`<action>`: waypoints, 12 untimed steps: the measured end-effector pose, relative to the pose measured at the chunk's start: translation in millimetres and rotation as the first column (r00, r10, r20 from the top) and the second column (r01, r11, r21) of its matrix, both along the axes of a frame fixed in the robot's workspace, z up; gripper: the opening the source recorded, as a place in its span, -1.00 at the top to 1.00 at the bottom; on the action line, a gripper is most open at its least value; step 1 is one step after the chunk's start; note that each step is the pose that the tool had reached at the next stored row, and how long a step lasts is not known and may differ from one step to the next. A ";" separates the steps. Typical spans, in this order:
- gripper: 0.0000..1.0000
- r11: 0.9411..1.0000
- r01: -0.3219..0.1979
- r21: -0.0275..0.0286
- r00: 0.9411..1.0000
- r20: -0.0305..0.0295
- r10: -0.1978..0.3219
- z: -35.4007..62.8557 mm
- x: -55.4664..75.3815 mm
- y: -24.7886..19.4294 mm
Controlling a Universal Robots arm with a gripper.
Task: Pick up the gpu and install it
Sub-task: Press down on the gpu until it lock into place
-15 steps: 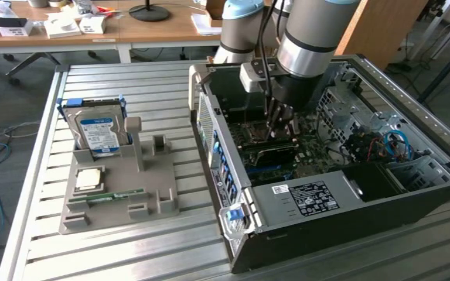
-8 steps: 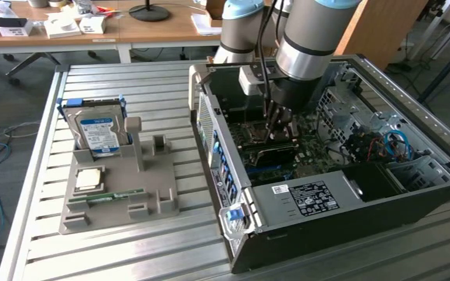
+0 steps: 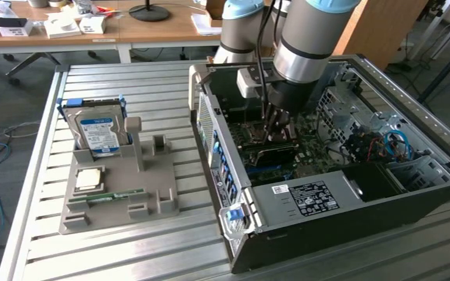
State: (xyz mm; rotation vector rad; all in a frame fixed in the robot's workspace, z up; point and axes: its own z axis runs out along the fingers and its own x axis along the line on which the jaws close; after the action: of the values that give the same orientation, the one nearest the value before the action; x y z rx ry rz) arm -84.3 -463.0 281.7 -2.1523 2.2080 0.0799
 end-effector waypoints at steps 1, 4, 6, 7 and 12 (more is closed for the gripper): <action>0.79 1.000 0.000 0.000 1.000 0.000 0.000 0.0 0.0 0.0; 0.79 1.000 0.000 0.000 1.000 0.000 0.000 -0.2 -0.1 0.2; 0.79 1.000 0.000 0.000 1.000 0.000 0.000 -0.7 -0.4 1.4; 0.79 1.000 0.000 0.000 1.000 0.000 0.000 -1.0 -0.5 1.4; 0.79 1.000 0.000 0.000 1.000 0.000 0.000 -6.5 -0.5 1.4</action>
State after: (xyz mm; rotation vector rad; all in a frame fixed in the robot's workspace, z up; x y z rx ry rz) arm -84.8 -461.6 275.2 -2.1524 2.2081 0.0798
